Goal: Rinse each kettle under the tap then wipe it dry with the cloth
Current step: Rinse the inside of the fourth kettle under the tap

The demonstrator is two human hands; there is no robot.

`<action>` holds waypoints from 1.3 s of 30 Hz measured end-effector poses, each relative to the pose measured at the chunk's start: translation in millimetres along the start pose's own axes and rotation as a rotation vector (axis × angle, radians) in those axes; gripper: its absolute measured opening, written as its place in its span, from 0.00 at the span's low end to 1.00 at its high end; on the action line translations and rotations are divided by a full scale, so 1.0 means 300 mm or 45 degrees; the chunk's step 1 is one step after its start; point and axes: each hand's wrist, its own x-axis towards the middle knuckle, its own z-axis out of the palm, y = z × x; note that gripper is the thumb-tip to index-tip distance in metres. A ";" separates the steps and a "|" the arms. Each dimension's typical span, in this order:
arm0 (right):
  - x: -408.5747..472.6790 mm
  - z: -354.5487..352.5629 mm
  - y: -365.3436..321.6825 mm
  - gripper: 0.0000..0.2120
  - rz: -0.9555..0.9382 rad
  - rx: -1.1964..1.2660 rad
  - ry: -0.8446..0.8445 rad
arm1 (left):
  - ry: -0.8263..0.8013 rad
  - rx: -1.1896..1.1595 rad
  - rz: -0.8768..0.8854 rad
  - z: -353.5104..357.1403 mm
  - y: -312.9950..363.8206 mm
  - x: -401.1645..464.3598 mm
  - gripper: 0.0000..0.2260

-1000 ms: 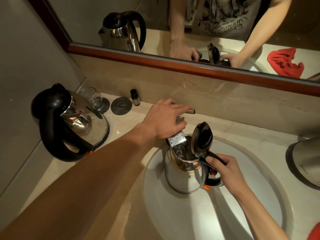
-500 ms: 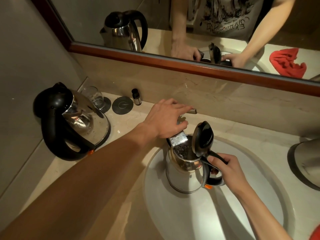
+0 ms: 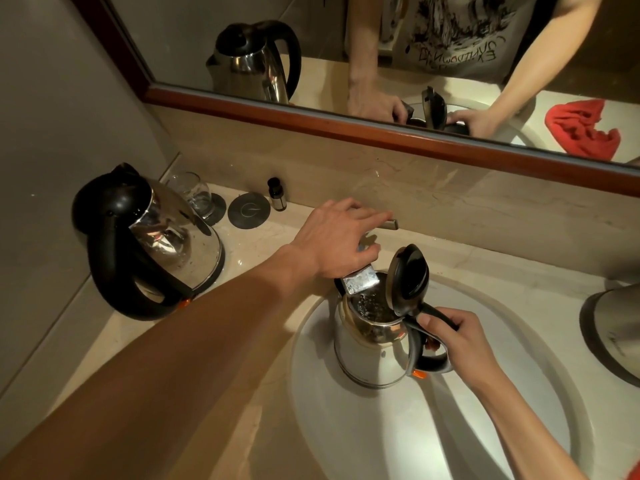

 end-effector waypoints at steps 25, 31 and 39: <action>0.016 -0.010 -0.006 0.20 -0.014 -0.045 -0.017 | -0.037 0.026 0.121 0.002 -0.010 0.010 0.28; 0.018 -0.013 0.002 0.22 -0.021 -0.068 -0.011 | -0.040 -0.016 0.093 -0.002 -0.008 0.011 0.26; 0.012 -0.023 0.032 0.24 0.000 -0.026 -0.005 | 0.006 -0.082 0.106 -0.001 -0.008 0.014 0.16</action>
